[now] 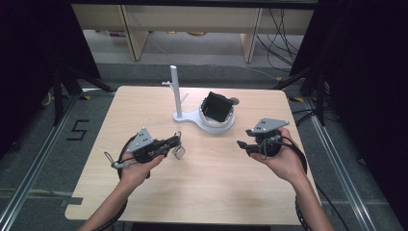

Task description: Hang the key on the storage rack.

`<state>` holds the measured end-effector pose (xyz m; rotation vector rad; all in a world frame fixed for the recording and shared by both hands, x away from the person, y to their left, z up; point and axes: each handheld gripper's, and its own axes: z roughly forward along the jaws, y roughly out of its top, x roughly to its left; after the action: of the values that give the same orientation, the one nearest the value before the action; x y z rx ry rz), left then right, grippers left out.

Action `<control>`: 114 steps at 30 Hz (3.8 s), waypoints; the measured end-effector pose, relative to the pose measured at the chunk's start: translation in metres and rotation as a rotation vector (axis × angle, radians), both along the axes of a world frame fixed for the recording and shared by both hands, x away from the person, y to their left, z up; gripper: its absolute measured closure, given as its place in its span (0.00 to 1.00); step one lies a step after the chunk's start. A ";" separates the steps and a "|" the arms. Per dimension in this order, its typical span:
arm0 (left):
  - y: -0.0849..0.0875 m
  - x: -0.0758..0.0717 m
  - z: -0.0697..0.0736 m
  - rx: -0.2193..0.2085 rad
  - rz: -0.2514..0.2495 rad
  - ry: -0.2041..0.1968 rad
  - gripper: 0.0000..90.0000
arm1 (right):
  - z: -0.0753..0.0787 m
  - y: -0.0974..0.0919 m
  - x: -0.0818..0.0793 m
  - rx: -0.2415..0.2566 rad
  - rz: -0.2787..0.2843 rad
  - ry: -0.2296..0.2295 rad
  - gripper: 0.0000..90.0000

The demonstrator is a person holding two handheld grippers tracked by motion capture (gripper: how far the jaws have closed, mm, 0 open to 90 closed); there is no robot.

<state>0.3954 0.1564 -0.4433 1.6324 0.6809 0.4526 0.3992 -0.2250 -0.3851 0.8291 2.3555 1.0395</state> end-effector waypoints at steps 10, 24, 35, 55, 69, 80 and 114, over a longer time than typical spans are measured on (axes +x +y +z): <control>0.020 0.014 0.005 -0.010 0.119 -0.023 0.94 | -0.029 -0.022 -0.009 0.102 -0.167 -0.060 0.53; 0.027 0.067 0.029 0.091 0.395 -0.042 0.94 | -0.064 -0.027 -0.019 0.144 -0.201 -0.005 0.53; 0.018 0.105 0.043 0.116 0.482 -0.041 0.94 | -0.075 -0.034 -0.020 0.168 -0.234 0.000 0.54; 0.009 0.126 0.047 0.134 0.510 -0.037 0.94 | -0.075 -0.032 -0.020 0.188 -0.232 0.047 0.54; -0.006 0.130 0.047 0.176 0.533 -0.060 0.94 | -0.079 -0.028 -0.019 0.182 -0.224 0.065 0.54; -0.011 0.130 0.045 0.209 0.555 -0.076 0.94 | -0.081 -0.028 -0.018 0.184 -0.212 0.075 0.54; -0.026 0.129 0.043 0.302 0.595 -0.120 0.91 | -0.082 -0.027 -0.018 0.174 -0.211 0.085 0.53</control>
<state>0.5245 0.1303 -0.4003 1.6459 1.0465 1.1185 0.3811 -0.2521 -0.4669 1.1801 2.2081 1.1495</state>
